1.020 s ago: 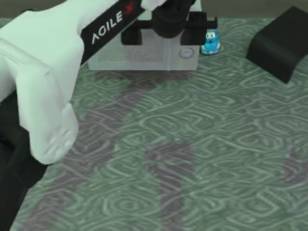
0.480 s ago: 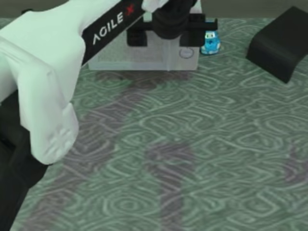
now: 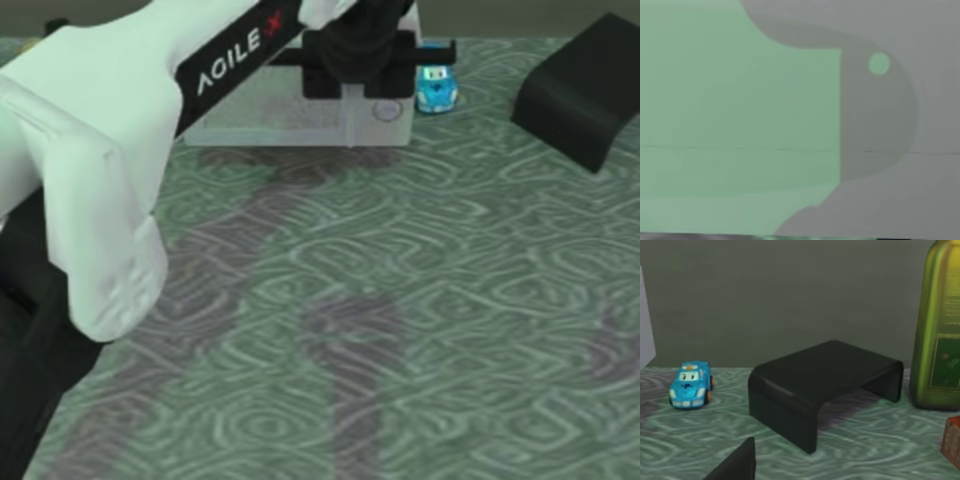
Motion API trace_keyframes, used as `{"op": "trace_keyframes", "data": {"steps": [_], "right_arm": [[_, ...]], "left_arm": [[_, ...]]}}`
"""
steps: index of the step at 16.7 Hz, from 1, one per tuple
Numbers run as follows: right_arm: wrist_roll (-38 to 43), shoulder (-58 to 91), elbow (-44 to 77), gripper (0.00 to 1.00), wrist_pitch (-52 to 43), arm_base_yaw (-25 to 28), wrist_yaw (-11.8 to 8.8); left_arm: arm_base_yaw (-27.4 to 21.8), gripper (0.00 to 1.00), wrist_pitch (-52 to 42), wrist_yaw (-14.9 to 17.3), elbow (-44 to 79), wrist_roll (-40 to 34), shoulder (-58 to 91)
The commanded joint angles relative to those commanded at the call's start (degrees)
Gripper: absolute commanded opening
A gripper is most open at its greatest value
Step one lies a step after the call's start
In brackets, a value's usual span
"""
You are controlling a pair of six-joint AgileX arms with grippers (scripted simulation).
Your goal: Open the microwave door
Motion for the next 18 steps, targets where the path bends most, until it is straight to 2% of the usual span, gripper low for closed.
{"op": "trace_keyframes", "data": {"steps": [8,10,18], "right_arm": [[0.0,0.0,0.0,1.0,0.0,0.0,0.0],[0.0,0.0,0.0,1.0,0.0,0.0,0.0],[0.0,0.0,0.0,1.0,0.0,0.0,0.0]], "left_arm": [[0.0,0.0,0.0,0.0,0.0,0.0,0.0],[-1.29,0.0,0.03,0.64,-2.94,-0.39,-0.95],[-1.83,0.0,6.46,-0.87,-16.07,-1.74,-8.94]]}}
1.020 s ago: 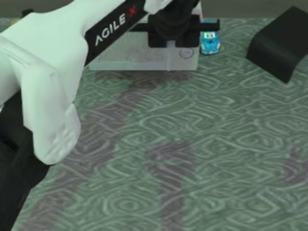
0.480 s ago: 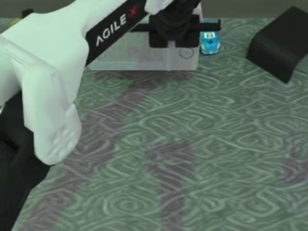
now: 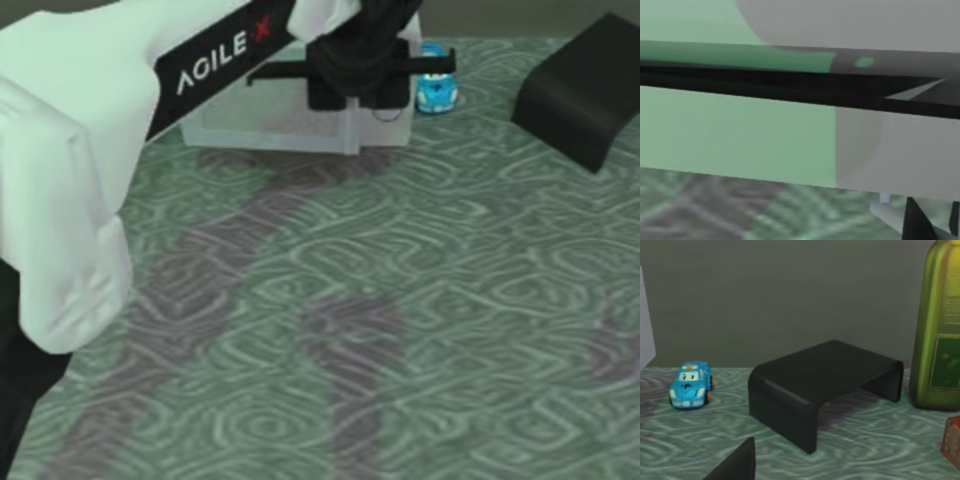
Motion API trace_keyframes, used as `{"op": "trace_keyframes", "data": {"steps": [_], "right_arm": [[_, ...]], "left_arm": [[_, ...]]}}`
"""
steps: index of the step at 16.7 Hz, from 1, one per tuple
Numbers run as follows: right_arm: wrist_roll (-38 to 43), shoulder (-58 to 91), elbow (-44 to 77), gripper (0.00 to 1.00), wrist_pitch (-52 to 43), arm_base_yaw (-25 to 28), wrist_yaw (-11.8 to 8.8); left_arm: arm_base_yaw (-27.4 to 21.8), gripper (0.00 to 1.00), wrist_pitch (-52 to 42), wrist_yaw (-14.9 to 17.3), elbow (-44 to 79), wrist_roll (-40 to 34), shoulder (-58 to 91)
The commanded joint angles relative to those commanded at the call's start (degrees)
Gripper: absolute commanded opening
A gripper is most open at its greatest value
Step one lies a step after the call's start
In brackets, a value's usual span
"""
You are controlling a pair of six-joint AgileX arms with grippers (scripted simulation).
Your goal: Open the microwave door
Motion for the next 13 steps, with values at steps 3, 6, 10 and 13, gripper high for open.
{"op": "trace_keyframes", "data": {"steps": [3,6,10,13], "right_arm": [[0.0,0.0,0.0,1.0,0.0,0.0,0.0],[0.0,0.0,0.0,1.0,0.0,0.0,0.0],[0.0,0.0,0.0,1.0,0.0,0.0,0.0],[0.0,0.0,0.0,1.0,0.0,0.0,0.0]], "left_arm": [[-0.04,0.0,0.31,-0.04,-0.59,-0.07,-0.39],[-0.04,0.0,0.31,-0.04,-0.59,-0.07,-0.39],[-0.04,0.0,0.31,-0.04,-0.59,-0.07,-0.39],[-0.04,0.0,0.31,-0.04,-0.59,-0.07,-0.39]]}}
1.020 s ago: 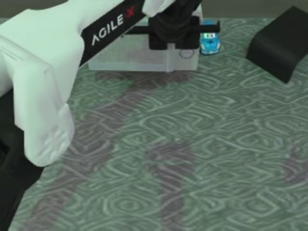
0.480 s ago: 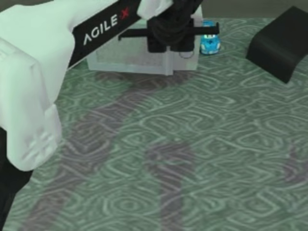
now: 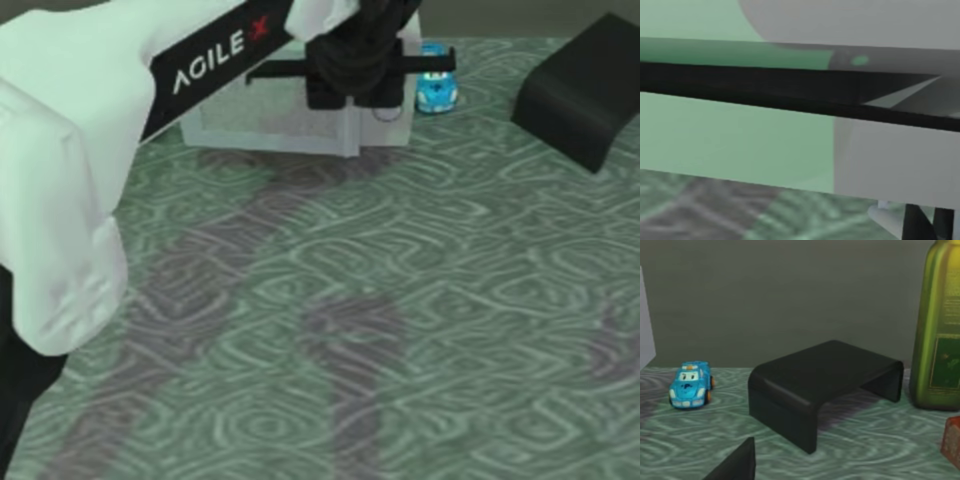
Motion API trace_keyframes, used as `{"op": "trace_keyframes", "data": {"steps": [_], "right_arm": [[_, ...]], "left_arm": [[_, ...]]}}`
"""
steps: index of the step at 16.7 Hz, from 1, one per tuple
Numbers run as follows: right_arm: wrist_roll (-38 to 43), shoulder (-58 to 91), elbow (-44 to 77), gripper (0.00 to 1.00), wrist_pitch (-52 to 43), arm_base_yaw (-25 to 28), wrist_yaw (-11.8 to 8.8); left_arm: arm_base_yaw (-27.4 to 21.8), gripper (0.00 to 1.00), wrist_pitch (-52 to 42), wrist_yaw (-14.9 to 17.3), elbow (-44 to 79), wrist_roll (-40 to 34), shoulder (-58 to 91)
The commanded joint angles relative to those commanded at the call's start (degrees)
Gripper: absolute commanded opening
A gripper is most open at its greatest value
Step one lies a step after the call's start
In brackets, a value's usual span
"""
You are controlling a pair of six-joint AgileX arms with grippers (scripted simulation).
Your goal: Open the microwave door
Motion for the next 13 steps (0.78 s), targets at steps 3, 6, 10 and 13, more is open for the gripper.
{"op": "trace_keyframes", "data": {"steps": [3,6,10,13], "right_arm": [[0.0,0.0,0.0,1.0,0.0,0.0,0.0],[0.0,0.0,0.0,1.0,0.0,0.0,0.0],[0.0,0.0,0.0,1.0,0.0,0.0,0.0],[0.0,0.0,0.0,1.0,0.0,0.0,0.0]], "left_arm": [[0.0,0.0,0.0,0.0,0.0,0.0,0.0],[0.0,0.0,0.0,0.0,0.0,0.0,0.0],[0.0,0.0,0.0,0.0,0.0,0.0,0.0],[-0.29,0.0,0.11,0.33,-0.01,-0.27,0.46]]}}
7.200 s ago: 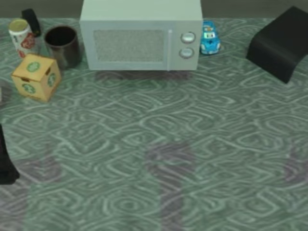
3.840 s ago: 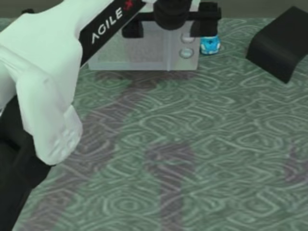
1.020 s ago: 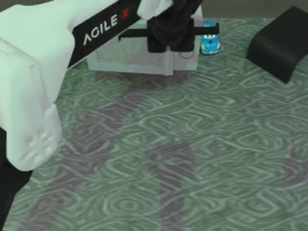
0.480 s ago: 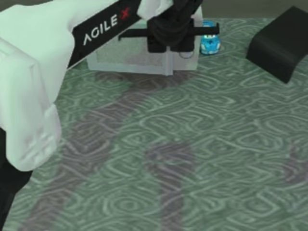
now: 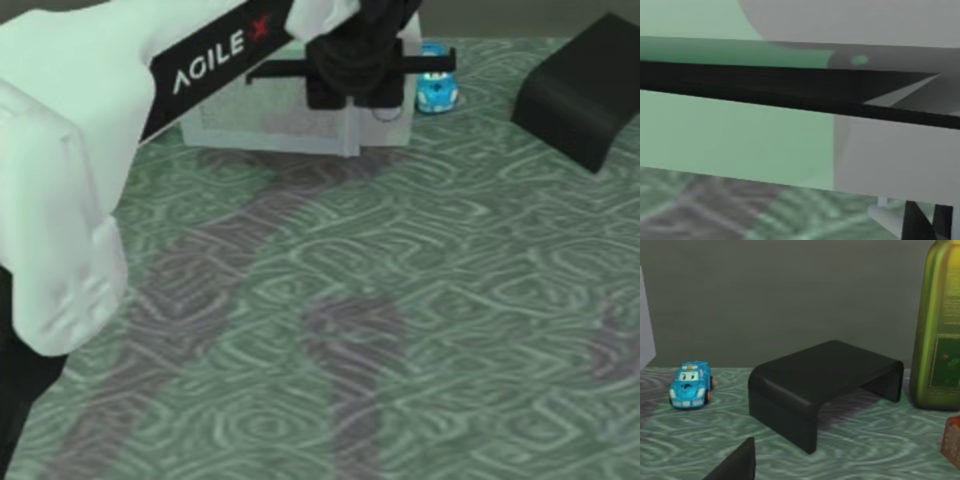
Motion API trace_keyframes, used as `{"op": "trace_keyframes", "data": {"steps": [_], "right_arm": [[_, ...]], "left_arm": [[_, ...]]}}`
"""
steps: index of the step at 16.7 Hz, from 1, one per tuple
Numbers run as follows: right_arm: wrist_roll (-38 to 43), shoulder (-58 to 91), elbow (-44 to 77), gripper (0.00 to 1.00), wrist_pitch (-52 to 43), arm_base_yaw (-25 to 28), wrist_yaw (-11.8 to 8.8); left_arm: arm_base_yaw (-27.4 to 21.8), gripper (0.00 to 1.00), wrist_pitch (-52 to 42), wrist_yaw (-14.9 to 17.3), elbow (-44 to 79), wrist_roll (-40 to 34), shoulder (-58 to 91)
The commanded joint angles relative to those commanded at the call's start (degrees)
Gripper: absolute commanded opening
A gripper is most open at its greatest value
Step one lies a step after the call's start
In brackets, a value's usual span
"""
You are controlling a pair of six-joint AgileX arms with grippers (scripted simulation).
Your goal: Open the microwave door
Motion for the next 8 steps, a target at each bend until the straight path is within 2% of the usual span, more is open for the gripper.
{"op": "trace_keyframes", "data": {"steps": [8], "right_arm": [[0.0,0.0,0.0,1.0,0.0,0.0,0.0]], "left_arm": [[0.44,0.0,5.59,1.66,-10.39,4.9,-6.54]]}}
